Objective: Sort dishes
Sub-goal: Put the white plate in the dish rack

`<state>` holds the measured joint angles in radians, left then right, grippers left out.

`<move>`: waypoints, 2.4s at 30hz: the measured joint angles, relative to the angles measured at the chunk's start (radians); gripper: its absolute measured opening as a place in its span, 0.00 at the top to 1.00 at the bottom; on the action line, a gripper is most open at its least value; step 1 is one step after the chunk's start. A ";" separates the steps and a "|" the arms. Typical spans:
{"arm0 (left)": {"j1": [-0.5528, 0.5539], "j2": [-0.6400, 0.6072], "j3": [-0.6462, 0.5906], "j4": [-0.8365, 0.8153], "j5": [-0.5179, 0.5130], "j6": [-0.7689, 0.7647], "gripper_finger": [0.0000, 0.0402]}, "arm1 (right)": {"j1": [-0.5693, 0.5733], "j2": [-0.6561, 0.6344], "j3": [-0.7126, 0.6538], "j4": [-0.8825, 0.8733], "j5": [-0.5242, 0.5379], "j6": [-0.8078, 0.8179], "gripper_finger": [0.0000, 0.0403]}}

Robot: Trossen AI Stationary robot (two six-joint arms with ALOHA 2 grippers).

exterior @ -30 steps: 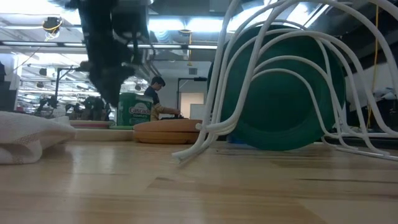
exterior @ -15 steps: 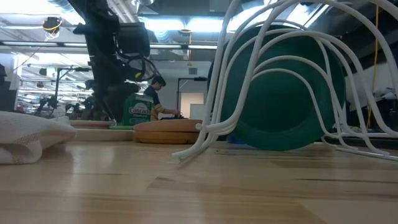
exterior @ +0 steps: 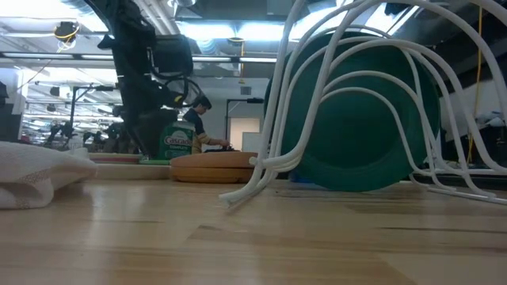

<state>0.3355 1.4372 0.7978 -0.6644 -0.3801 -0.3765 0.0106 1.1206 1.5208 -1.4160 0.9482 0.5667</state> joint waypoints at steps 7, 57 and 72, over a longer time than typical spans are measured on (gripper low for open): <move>-0.003 0.045 -0.008 0.004 -0.006 0.002 0.59 | 0.001 0.000 0.000 0.000 -0.033 0.000 0.65; -0.063 0.125 0.034 -0.040 -0.213 0.022 0.99 | 0.002 0.000 -0.002 0.000 -0.052 0.029 0.65; -0.169 -0.144 0.034 -0.055 -0.211 -0.111 1.00 | 0.002 0.001 -0.002 0.001 -0.058 0.032 0.65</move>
<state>0.1667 1.2932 0.8322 -0.7197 -0.5909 -0.4870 0.0124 1.1213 1.5188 -1.4151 0.8900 0.5991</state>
